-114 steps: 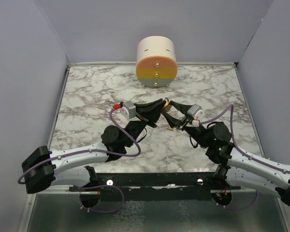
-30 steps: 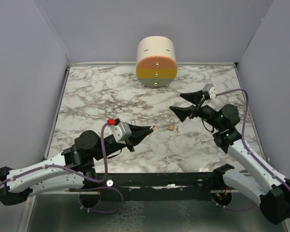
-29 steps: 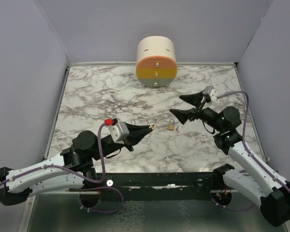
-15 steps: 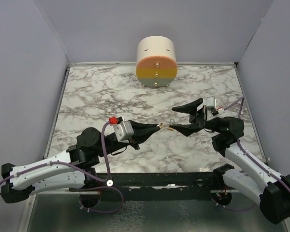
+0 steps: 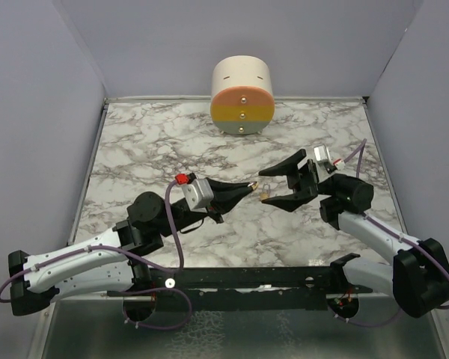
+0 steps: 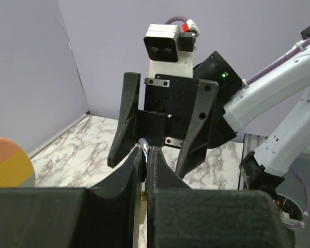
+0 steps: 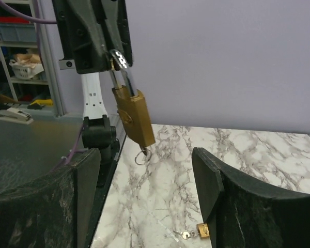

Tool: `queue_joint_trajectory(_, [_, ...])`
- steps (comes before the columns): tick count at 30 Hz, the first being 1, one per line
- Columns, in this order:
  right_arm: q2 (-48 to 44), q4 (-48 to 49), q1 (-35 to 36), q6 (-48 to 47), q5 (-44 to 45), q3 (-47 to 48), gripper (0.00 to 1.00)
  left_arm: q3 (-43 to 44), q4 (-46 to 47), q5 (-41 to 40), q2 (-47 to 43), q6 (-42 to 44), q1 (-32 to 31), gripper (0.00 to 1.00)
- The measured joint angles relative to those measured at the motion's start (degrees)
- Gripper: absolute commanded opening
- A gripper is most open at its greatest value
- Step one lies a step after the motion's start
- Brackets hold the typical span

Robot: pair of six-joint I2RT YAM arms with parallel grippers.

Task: Lock with the key
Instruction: Lock the lock.

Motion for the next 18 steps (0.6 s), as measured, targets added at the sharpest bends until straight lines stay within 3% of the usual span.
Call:
queue_joint_trajectory(12, [1.1, 1.6, 0.0, 3.8, -0.6, 2.1, 0.68, 0.0, 8.5, 2.7, 7.6, -5.1, 2.6, 0.00])
queue_joint_trajectory(14, [1.7, 1.7, 0.0, 4.4, -0.6, 2.2, 0.53, 0.0, 8.8, 3.5, 9.0, -5.8, 2.9, 0.00])
queue_joint_trajectory(17, [2.1, 1.7, 0.0, 5.0, -0.8, 2.2, 0.06, 0.0, 8.9, 4.0, 10.1, -6.4, 3.1, 0.00])
queue_joint_trajectory(18, [2.1, 1.7, 0.0, 4.9, -1.2, 2.2, 0.02, 0.0, 9.0, 4.0, 10.1, -6.4, 3.3, 0.00])
